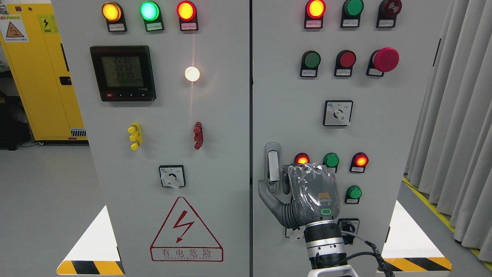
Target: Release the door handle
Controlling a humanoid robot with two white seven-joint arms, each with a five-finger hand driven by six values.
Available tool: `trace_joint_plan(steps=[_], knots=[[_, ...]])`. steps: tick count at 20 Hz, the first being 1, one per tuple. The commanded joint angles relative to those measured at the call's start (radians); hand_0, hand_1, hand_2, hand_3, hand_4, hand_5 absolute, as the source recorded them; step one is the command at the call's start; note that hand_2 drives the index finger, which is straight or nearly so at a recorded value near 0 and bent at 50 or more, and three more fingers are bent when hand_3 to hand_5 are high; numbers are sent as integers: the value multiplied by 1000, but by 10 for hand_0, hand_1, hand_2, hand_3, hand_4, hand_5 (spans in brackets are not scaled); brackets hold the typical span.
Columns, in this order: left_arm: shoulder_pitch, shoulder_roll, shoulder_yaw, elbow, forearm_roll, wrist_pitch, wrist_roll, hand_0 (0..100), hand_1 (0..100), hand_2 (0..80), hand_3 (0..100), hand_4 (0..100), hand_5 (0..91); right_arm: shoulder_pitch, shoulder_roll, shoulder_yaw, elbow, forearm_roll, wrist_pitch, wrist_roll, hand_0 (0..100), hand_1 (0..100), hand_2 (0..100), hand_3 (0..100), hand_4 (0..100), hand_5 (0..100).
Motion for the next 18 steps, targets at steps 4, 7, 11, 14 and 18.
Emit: trace_joint_plan(steps=[4,7,11,14,18], knots=[[0,0,0,0,0,-1,0,120,556,0,0,0,0,-11,1,-3,19,0,9,-1,372,346,917,1000,1000,990],[0,0,0,0,0,-1,0,120,556,0,0,0,0,-12,1,-3,19,0,9,-1,385,345,916,1000,1000,990],[0,0,0,0,0,-1,0,120,556,0,0,0,0,-14,1,-3,19,0,10,-1,398,346,917,1000,1000,991],[0,0,0,0,0,-1,0,120,556,0,0,0,0,-12,1,-3,18,0,10,-1,399,350,917,1000,1000,991],[0,0,0,0,0,-1,0,120,556,0,0,0,0,-12,0,-5,12,0,10,-1,401,360,917,1000,1000,991]])
